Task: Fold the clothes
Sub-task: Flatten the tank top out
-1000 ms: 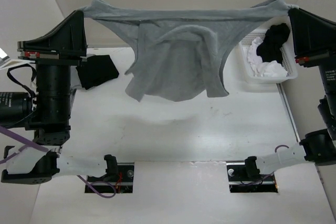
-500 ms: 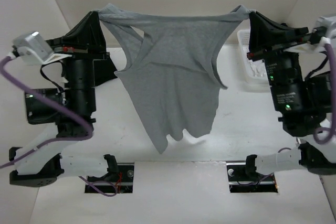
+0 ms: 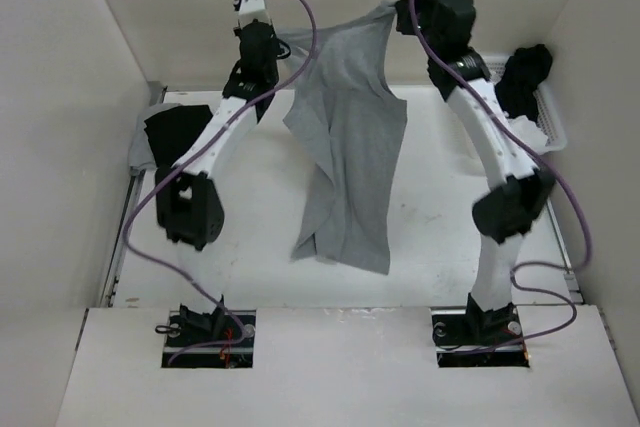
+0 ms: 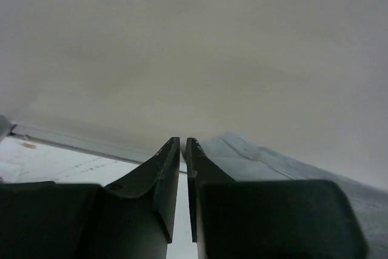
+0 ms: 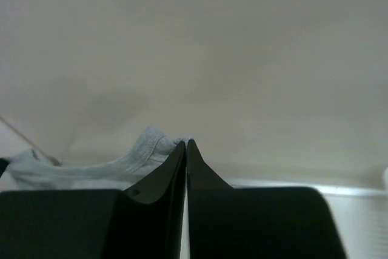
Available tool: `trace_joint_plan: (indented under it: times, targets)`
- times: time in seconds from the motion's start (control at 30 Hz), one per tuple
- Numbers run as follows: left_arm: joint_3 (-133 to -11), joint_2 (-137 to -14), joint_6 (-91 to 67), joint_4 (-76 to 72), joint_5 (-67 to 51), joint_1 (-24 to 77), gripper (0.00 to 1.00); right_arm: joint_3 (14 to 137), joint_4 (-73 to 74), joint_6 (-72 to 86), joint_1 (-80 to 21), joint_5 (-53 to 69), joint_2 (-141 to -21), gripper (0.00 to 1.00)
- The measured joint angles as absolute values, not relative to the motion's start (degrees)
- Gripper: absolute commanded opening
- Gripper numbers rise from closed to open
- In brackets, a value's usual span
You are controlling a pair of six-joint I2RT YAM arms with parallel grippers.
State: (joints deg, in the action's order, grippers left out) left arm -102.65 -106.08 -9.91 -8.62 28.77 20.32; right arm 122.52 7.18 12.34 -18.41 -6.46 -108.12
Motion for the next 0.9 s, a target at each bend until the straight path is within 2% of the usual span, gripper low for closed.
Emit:
trace_joint_plan:
  times: [0.03,0.07,0.1,0.17,0.23,0.3,0.4,0.43,0.47,0.53,0.67,0.73,0.83,0.9]
  targets:
    - [-107.11,-111.15,-10.81,-6.57,27.97,19.29,0.26,127.09,8.69,13.26,-17.63,-5.56,-113.43,0.22]
    - [-111.15,-116.01,-11.62,-4.14,27.24,18.28,0.31,131.94,10.59,14.37,-16.84,-5.17,-119.2,0.32]
    - [-113.8,-119.0,-12.29,-2.11,26.85,17.58,0.37,135.48,12.25,15.38,-16.19,-4.91,-123.68,0.37]
    - [-115.85,-122.83,-13.19,1.19,26.2,16.49,0.42,137.08,15.0,16.23,-15.35,-4.71,-127.87,0.42]
    - [-113.21,-122.48,-14.11,2.79,26.11,15.75,0.43,133.75,17.69,17.54,-14.66,-4.71,-128.31,0.42]
    - [-105.82,-118.43,-15.49,0.91,26.3,15.81,0.41,127.42,15.66,18.28,-14.66,-4.75,-125.4,0.37]
    - [-87.0,-105.41,-18.94,-0.89,26.79,17.76,0.29,109.25,13.04,20.25,-15.88,-4.86,-114.3,0.1]
    - [-81.6,-101.03,-20.01,-1.54,26.87,18.92,0.25,103.02,11.49,21.3,-16.8,-4.93,-109.84,0.03]
    - [-75.88,-96.14,-20.95,-2.22,27.07,20.56,0.19,97.43,9.63,22.39,-17.82,-5.04,-105.6,0.01]
    - [-65.28,-86.48,-22.24,-3.68,27.38,24.99,0.12,85.93,5.32,25.1,-20.73,-5.1,-96.53,0.0]
    - [-50.28,-71.2,-24.18,-2.44,27.27,35.62,0.11,66.48,-3.14,29.12,-27.44,-5.21,-81.78,0.01]
    - [-45.69,-66.7,-25.65,0.1,27.05,40.03,0.15,58.37,-5.17,30.74,-30.06,-5.54,-76.47,0.03]
    - [-40.93,-63.9,-28.42,5.04,26.76,44.97,0.3,47.62,-6.15,32.69,-33.1,-6.59,-70.17,0.05]
    - [-38.17,-63.37,-30.39,7.92,26.68,47.13,0.36,41.28,-6.07,33.76,-34.81,-7.51,-65.95,0.08]
